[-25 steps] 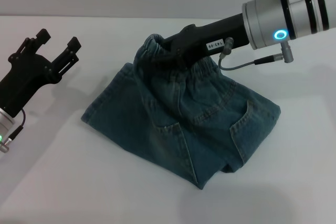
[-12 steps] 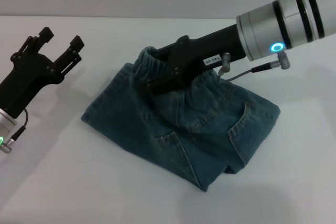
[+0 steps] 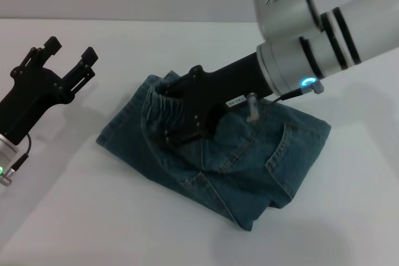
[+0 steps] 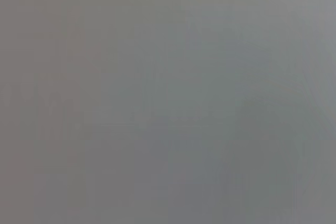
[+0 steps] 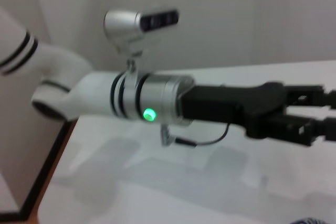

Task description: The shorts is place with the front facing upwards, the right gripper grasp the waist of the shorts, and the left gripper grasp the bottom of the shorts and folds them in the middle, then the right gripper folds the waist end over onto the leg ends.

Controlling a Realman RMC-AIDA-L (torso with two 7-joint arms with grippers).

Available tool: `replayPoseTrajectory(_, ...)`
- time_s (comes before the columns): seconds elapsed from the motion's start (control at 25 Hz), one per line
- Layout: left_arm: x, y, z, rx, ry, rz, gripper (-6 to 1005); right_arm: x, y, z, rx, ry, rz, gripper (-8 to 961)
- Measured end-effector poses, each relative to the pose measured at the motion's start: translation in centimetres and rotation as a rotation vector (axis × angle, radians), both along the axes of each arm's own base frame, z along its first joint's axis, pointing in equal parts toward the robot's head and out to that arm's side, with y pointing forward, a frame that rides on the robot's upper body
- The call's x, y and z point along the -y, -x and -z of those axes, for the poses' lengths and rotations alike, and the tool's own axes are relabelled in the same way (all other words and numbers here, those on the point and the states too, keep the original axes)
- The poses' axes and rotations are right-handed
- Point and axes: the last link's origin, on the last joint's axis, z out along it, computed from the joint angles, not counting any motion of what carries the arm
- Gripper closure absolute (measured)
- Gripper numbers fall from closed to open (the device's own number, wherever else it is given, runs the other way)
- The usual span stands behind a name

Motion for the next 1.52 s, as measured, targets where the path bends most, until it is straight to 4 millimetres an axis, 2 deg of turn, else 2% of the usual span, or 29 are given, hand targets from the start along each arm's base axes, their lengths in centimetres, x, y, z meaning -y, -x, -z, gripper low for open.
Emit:
replayPoseTrajectory(0.4,0.3,0.6,-0.2,-0.012,-0.015,-0.021,167,-0.7,0.1,1.0,0.045,-0.127,-0.126,375)
replayPoseTrajectory(0.64,0.2,0.6,-0.2,-0.019,-0.020,-0.027,167,-1.1,0.1,1.5,-0.035,-0.223,-0.164,376)
replayPoseTrajectory(0.8,0.2,0.7,-0.3,-0.031,-0.034,-0.029,167,-0.8,0.0,1.4,-0.078,-0.224,-0.142,376)
replayPoseTrajectory(1.08,0.0,0.8,-0.5,-0.019,-0.052,-0.042,167,1.3,-1.8,0.1,-0.133,-0.075,0.000,376)
replayPoseTrajectory(1.16,-0.1,0.7,-0.5,-0.012,-0.056,-0.048,167,2.8,-3.0,-1.5,-0.148,0.054,0.056,376)
replayPoseTrajectory(1.28,-0.3,0.7,-0.4,0.007,-0.065,-0.066,167,3.7,-3.8,-2.6,-0.143,0.131,0.083,376)
replayPoseTrajectory(1.36,-0.5,0.7,-0.4,0.012,-0.069,-0.074,167,4.6,-5.2,-3.8,-0.081,0.213,0.134,375)
replayPoseTrajectory(1.52,-0.8,0.4,-0.1,0.022,-0.066,-0.073,167,4.8,-6.9,-3.7,0.042,0.232,0.190,375)
